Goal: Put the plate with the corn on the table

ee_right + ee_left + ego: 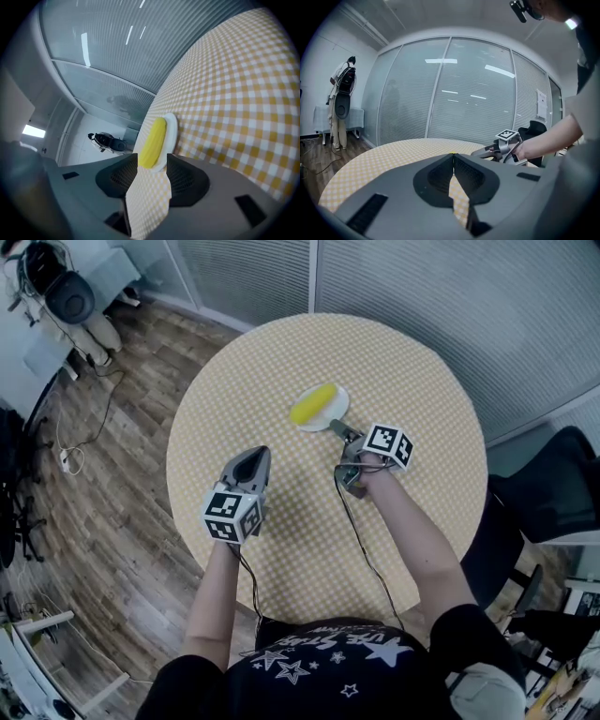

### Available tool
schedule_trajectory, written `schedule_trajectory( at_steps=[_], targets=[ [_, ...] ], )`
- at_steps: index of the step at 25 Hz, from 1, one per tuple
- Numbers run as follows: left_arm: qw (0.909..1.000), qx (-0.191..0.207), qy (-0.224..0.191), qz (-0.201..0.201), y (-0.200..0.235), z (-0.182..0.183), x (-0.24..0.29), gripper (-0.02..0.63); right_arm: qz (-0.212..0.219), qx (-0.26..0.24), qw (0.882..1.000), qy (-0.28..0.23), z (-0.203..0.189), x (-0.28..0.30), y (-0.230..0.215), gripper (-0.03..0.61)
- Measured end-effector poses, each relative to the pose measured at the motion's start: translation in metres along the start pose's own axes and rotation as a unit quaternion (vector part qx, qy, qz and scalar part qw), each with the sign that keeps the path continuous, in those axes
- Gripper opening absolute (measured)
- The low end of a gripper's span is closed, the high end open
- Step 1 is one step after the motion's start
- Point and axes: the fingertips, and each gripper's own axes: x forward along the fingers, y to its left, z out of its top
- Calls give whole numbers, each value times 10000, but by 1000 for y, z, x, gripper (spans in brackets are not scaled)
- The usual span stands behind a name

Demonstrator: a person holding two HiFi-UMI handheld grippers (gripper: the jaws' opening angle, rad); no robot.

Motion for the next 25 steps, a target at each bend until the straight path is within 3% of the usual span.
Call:
schedule_trajectory(
  at_steps=[4, 10, 15, 19, 25],
  targets=[
    [9998, 140, -156, -17, -23, 19, -14, 8, 184, -604, 9980, -44, 4, -27, 31, 179],
    [9982, 334, -491, 18, -63, 52, -48, 8, 563, -1619, 9851, -163, 2, -78, 82, 171],
    [9964, 486, -690, 38, -104, 68, -81, 8, 978, -2316, 9676, -210, -14, -125, 119, 93],
    [9958, 569, -702, 121, -136, 68, -104, 8, 1119, -3283, 9376, -231, -34, -167, 144, 70],
    [9955, 363, -835, 258, -174, 53, -136, 8, 1101, -4971, 8604, -212, -78, -213, 158, 67]
  ],
)
